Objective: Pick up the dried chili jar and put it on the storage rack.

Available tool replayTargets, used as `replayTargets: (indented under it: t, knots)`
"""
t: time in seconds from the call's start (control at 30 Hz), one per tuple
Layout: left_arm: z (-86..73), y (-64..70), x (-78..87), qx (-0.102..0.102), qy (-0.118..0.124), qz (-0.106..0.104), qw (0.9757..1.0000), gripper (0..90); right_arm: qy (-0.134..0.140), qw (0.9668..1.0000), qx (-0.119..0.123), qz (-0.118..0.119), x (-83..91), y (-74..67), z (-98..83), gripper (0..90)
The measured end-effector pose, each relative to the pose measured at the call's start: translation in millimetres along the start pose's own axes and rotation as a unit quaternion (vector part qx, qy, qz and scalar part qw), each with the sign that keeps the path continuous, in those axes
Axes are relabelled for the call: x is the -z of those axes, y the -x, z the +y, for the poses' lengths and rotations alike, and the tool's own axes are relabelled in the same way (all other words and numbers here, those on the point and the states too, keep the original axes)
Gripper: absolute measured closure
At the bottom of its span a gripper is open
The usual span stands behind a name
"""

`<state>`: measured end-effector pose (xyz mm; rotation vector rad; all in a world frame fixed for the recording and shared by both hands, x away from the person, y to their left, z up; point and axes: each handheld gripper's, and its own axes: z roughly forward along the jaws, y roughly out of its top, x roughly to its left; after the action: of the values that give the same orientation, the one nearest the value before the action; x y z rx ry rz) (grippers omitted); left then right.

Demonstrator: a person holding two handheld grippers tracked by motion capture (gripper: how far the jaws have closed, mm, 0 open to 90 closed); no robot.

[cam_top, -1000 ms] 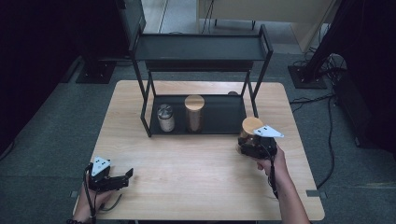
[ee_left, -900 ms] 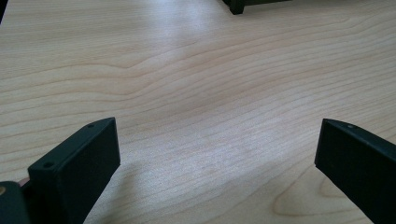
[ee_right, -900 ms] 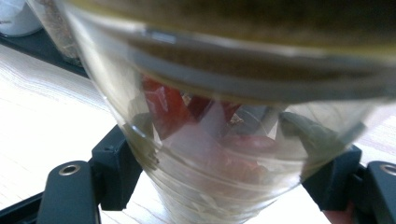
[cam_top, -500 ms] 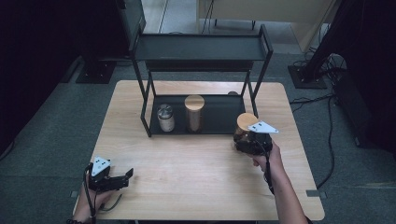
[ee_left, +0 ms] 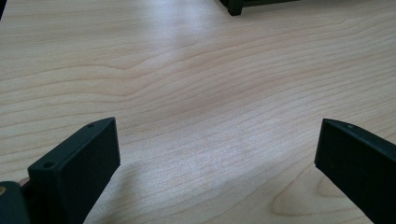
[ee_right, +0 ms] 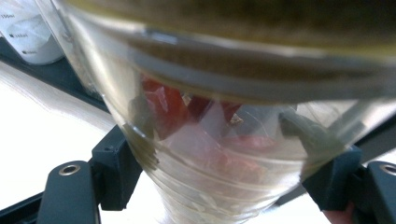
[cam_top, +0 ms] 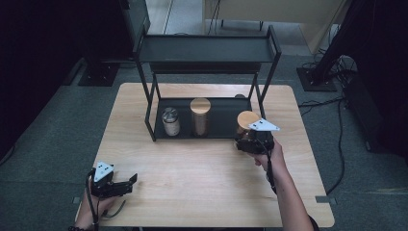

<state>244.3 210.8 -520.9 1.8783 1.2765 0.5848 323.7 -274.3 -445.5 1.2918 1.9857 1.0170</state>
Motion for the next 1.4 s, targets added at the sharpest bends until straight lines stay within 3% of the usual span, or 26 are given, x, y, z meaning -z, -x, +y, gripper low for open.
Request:
replayTargets:
  t: [1.4]
  knots:
    - [-0.1,-0.4,0.2,0.003,0.002,-0.001,1.0,0.4,-0.009,1.0,-0.004,0.002,-42.8,-2.1,33.1,24.8]
